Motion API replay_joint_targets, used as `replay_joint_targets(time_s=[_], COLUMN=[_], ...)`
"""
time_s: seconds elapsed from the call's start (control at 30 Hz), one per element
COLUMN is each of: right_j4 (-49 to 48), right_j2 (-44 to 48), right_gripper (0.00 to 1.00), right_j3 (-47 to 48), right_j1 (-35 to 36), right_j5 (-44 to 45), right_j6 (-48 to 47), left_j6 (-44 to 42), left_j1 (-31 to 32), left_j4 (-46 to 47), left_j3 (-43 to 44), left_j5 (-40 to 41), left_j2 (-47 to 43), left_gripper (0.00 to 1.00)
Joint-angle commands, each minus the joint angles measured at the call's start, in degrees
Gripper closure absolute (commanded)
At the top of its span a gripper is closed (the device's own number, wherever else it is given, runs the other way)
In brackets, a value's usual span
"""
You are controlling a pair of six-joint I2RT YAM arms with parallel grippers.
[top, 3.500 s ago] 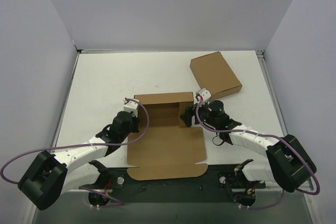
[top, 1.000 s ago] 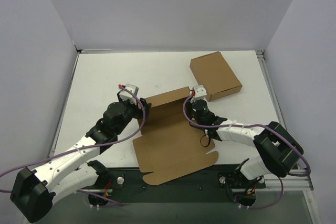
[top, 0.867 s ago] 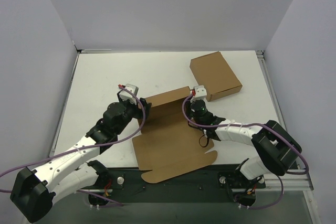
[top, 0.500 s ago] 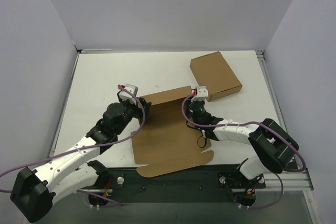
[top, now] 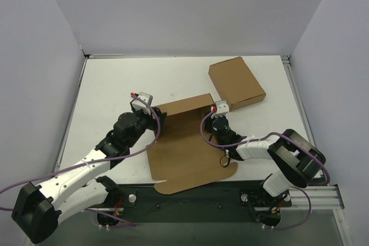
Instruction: Fold the paper box
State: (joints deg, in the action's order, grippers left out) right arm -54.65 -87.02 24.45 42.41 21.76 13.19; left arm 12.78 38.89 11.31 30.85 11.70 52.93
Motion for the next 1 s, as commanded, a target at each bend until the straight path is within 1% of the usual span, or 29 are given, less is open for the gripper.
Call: replay_joint_targets(time_s=[0.0, 0.03, 0.17, 0.2, 0.4, 0.53, 0.6, 0.7, 0.73, 0.97], right_j4=[-6.6, -6.8, -8.8, -8.8, -8.5, -7.4, -6.3, -4.1, -3.7, -1.8], right_j2=[-0.2, -0.3, 0.3, 0.6, 1.9, 3.1, 3.7, 3.9, 3.8, 2.9], right_gripper=[0.67, 0.67, 0.59, 0.58, 0.55, 0.48, 0.47, 0.47, 0.47, 0.46], right_j3=[-0.6, -0.7, -1.3, -1.2, -0.8, -0.9, -0.7, 0.3, 0.5, 1.8], right_j1=[-0.5, -0.5, -0.7, -0.8, -2.7, -6.2, -7.4, -9.4, -9.8, -10.9], right_j5=[-0.6, -0.7, -2.9, -3.3, -9.9, -15.9, -19.6, -21.3, -23.9, -26.1], right_j6=[-2.3, -2.3, -2.6, -2.7, -3.8, -3.8, -4.1, -4.8, -4.9, -4.9], left_j6=[0.2, 0.2, 0.1, 0.0, -0.3, -0.6, -0.7, -1.0, -1.1, -3.2], left_j1=[-0.1, -0.1, -0.1, -0.1, -0.6, -0.8, -1.1, -1.4, -1.5, -1.5], left_j4=[-5.7, -5.8, -6.3, -6.5, -7.2, -7.3, -7.4, -7.7, -7.7, -8.4], left_j3=[0.4, 0.4, 0.7, 0.7, 1.1, 1.1, 1.3, 1.9, 1.9, 4.6], left_j5=[-1.8, -1.8, -1.8, -1.8, -1.9, -2.1, -2.7, -3.2, -3.4, -6.0], left_j2=[1.5, 1.5, 1.6, 1.6, 1.3, 1.2, 1.5, 2.4, 2.6, 3.1], left_gripper=[0.28, 0.28, 0.29, 0.29, 0.29, 0.29, 0.29, 0.29, 0.29, 0.28])
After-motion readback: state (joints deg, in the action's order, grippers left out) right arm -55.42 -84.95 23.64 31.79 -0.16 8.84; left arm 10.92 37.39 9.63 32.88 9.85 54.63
